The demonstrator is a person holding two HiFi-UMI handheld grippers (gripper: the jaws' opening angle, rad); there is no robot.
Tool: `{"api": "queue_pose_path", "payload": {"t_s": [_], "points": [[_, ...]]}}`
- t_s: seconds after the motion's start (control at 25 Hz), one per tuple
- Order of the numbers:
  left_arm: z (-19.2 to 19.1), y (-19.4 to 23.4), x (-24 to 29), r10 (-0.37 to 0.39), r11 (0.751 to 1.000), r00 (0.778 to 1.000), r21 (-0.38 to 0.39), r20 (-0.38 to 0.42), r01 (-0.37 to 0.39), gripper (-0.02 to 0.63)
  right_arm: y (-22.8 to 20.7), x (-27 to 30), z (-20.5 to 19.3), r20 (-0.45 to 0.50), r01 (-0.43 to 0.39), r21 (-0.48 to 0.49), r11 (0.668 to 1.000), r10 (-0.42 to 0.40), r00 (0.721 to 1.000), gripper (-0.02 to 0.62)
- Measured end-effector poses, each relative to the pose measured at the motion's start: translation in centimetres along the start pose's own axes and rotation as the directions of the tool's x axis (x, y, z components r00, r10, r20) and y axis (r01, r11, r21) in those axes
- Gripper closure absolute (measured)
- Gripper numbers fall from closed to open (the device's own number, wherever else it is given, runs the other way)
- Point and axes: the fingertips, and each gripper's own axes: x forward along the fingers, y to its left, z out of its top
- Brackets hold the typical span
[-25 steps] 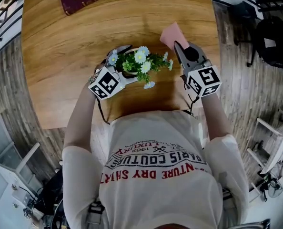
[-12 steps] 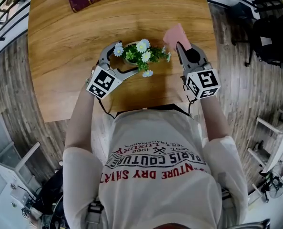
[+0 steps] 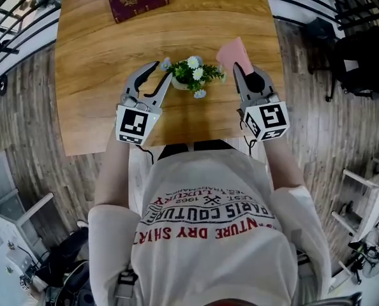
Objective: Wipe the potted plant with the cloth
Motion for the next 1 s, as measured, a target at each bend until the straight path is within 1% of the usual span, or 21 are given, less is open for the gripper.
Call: {"api": "queue_pose_path", "payload": {"t_s": [0.04, 0.08, 0.12, 0.16, 0.24, 0.36, 0.44, 0.52, 0.68, 1.0], "points": [[0.5, 0.2, -0.4, 0.008, 1.000, 1.000, -0.021, 0.004, -0.008, 0.506, 0.6, -0.1, 0.3, 0.010, -0.007, 0.004, 1.000, 0.007, 1.000, 0.558], [1.1, 0.3, -0.9, 0.013, 0.999, 1.000, -0.047, 0.011, -0.012, 0.552, 1.1, -0.3, 0.7, 0.019, -0.012, 0.008, 1.000, 0.012, 1.000, 0.558], [1.7, 0.3, -1.3, 0.015, 0.997, 1.000, -0.071, 0.021, -0.014, 0.575, 1.7, -0.3, 1.0, 0.030, -0.017, 0.010, 1.000, 0.017, 0.999, 0.558], [2.4, 0.5, -1.5, 0.019, 0.996, 0.999, -0.088, 0.033, -0.016, 0.584, 2.1, -0.3, 1.5, 0.042, -0.021, 0.005, 1.000, 0.021, 0.999, 0.558], [3.6, 1.0, -1.8, 0.040, 0.995, 0.998, -0.096, 0.051, -0.035, 0.589, 2.7, -0.1, 2.4, 0.065, -0.028, -0.018, 0.999, 0.029, 0.997, 0.558], [4.8, 1.6, -2.5, 0.097, 0.992, 0.994, -0.090, 0.060, -0.091, 0.591, 3.6, -0.3, 3.6, 0.094, -0.033, -0.058, 0.998, 0.038, 0.995, 0.558], [5.2, 2.2, -3.2, 0.137, 0.988, 0.989, -0.087, 0.058, -0.132, 0.591, 3.9, -0.4, 4.2, 0.110, -0.033, -0.078, 0.996, 0.041, 0.993, 0.559], [5.3, 2.6, -3.7, 0.161, 0.985, 0.986, -0.074, 0.051, -0.157, 0.591, 4.0, -0.4, 4.8, 0.123, -0.034, -0.086, 0.996, 0.045, 0.991, 0.560], [5.5, 2.7, -4.1, 0.173, 0.984, 0.983, -0.055, 0.060, -0.169, 0.591, 4.2, -0.4, 5.1, 0.124, -0.047, -0.091, 0.995, 0.058, 0.991, 0.560], [5.6, 2.6, -4.0, 0.162, 0.985, 0.984, -0.074, 0.068, -0.157, 0.591, 3.9, -0.1, 5.2, 0.110, -0.048, -0.105, 0.993, 0.060, 0.992, 0.560]]}}
